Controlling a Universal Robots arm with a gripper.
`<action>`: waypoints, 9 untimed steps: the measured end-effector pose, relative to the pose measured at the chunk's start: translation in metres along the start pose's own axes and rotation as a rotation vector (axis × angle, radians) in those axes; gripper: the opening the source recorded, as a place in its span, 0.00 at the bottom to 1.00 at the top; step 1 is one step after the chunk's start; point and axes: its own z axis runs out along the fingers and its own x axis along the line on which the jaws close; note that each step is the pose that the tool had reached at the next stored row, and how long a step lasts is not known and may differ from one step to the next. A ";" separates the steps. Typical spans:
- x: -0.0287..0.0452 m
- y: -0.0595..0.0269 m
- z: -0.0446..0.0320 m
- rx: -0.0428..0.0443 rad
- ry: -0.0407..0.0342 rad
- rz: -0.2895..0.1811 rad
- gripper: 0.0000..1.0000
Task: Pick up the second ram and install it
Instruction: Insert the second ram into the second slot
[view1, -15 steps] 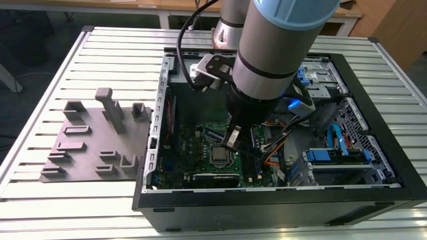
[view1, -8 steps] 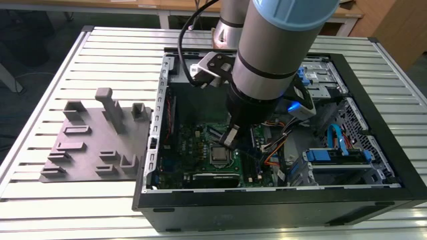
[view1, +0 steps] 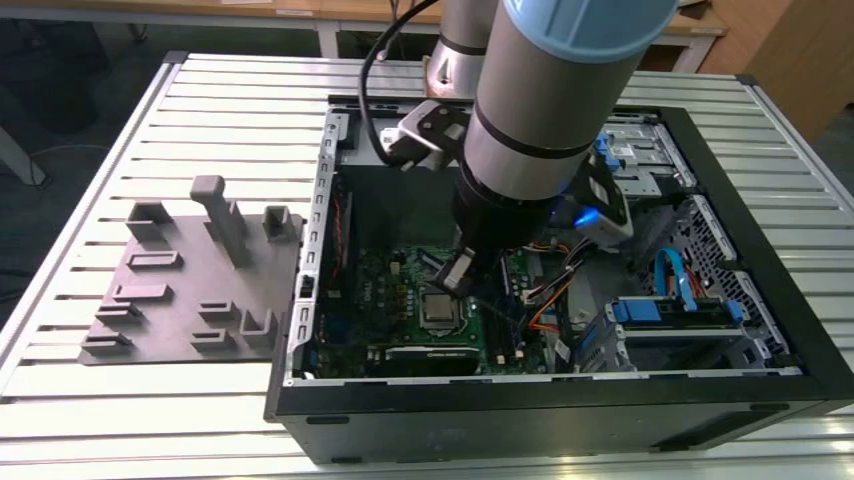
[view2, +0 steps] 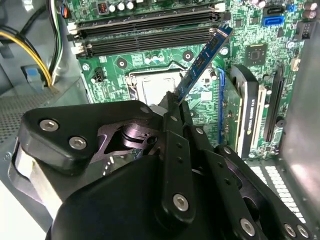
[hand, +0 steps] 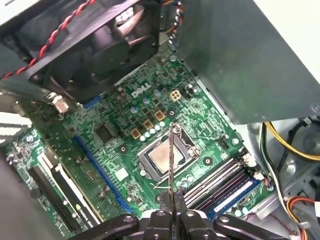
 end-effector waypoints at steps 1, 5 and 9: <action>0.0000 0.0000 0.0000 0.0003 -0.0008 0.010 0.14; 0.0000 0.0000 0.0001 0.0019 -0.0047 0.059 0.14; 0.0000 0.0000 0.0003 0.0033 -0.0083 0.105 0.14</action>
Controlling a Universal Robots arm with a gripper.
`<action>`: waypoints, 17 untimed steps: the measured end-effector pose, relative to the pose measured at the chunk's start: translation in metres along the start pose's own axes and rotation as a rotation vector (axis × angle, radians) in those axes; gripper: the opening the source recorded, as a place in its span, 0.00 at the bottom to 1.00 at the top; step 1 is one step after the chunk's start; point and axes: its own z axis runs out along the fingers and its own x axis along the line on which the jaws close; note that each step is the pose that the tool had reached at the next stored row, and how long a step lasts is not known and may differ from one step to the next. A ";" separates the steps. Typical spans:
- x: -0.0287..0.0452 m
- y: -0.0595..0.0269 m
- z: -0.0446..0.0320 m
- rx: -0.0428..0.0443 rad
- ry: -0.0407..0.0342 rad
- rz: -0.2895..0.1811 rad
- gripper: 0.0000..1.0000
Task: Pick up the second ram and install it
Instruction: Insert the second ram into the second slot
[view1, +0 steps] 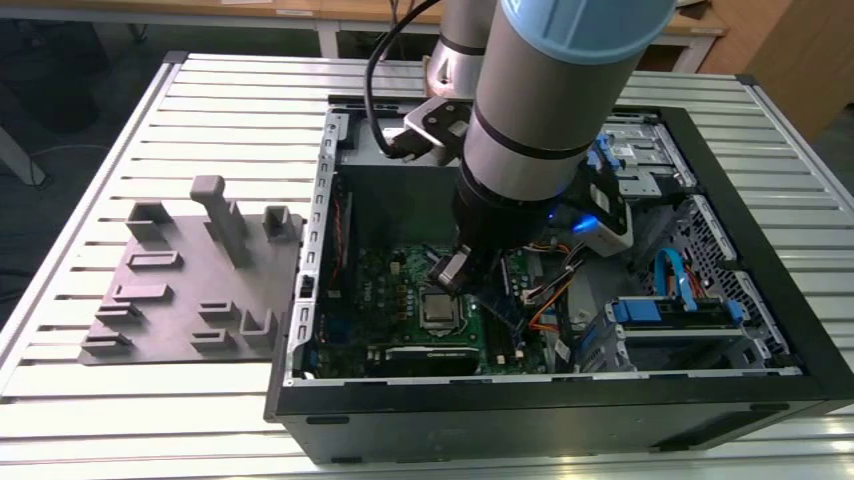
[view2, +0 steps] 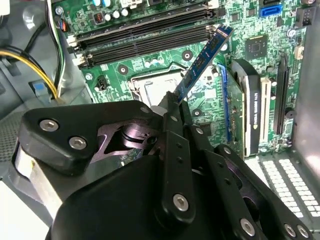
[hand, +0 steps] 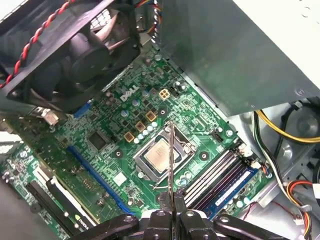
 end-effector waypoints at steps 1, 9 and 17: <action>0.0000 0.0000 0.0000 0.0003 -0.0007 0.009 0.14; 0.0000 0.0000 0.0001 0.0020 -0.0050 0.063 0.14; 0.0000 -0.0001 0.0003 0.0044 -0.0068 0.100 0.14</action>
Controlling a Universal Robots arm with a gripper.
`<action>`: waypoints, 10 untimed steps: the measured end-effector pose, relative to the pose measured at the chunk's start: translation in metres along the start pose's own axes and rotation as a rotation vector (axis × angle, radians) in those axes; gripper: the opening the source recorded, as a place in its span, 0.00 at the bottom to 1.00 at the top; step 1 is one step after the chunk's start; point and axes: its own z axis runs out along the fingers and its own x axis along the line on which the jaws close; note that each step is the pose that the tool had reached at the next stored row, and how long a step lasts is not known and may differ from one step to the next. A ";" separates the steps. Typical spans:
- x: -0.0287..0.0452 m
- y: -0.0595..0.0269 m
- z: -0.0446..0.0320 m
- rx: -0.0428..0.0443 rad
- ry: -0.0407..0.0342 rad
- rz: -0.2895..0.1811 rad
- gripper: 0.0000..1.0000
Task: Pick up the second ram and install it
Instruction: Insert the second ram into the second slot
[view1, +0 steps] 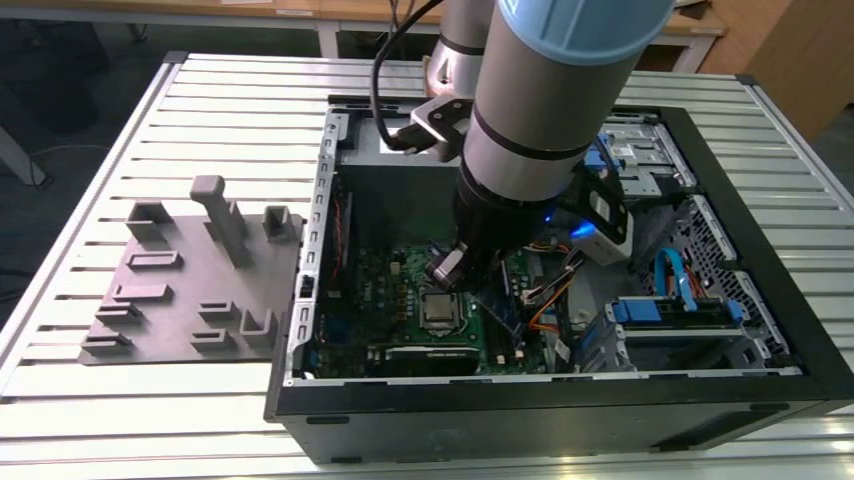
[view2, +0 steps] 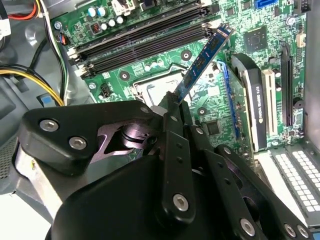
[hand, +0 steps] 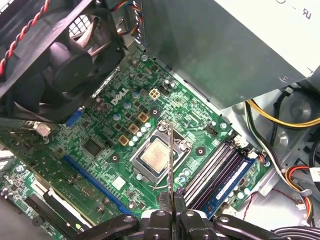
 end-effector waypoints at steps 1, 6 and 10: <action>0.0000 0.0000 0.0001 0.0000 -0.0002 0.001 0.14; 0.0000 0.0000 0.0005 0.0004 -0.0004 0.006 0.14; 0.0000 -0.0001 0.0007 0.0020 0.0003 0.012 0.14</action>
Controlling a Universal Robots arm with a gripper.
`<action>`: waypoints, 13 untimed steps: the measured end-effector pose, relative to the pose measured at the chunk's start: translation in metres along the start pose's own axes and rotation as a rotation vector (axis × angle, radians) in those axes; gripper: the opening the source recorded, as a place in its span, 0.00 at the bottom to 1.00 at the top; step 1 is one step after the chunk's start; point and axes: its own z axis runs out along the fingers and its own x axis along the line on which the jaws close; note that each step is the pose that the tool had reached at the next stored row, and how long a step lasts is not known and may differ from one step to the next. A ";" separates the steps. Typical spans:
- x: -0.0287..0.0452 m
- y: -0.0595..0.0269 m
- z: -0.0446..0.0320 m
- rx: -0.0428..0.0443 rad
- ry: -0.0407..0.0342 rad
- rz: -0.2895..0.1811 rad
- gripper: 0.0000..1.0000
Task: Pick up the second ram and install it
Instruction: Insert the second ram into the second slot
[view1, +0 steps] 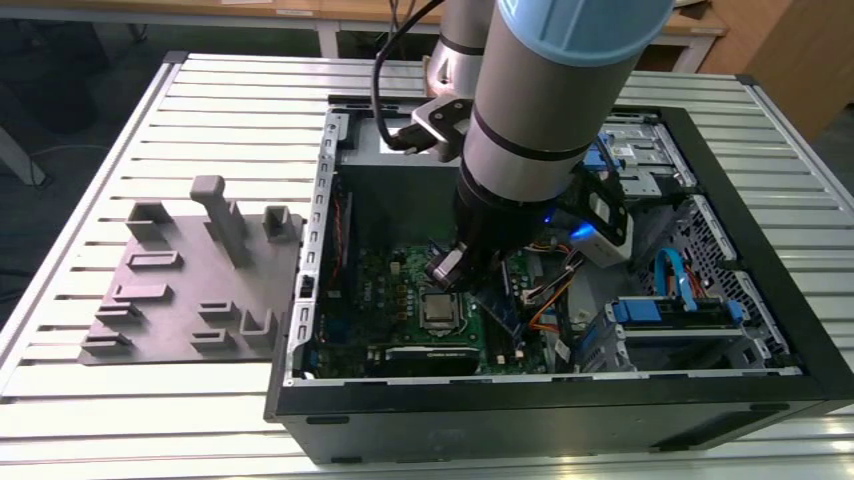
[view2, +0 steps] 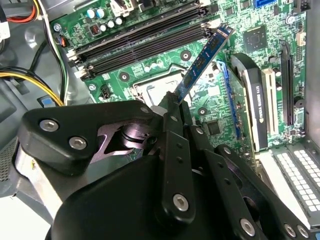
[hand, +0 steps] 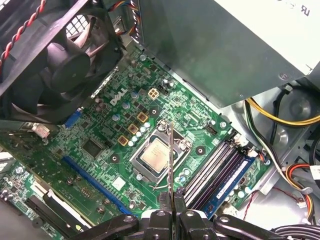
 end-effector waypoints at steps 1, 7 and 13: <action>0.0000 0.0000 0.0000 0.0002 -0.0001 0.003 0.14; -0.0001 -0.0001 0.0003 0.0020 -0.0012 0.027 0.14; -0.0001 -0.0001 0.0003 0.0068 -0.0010 0.065 0.14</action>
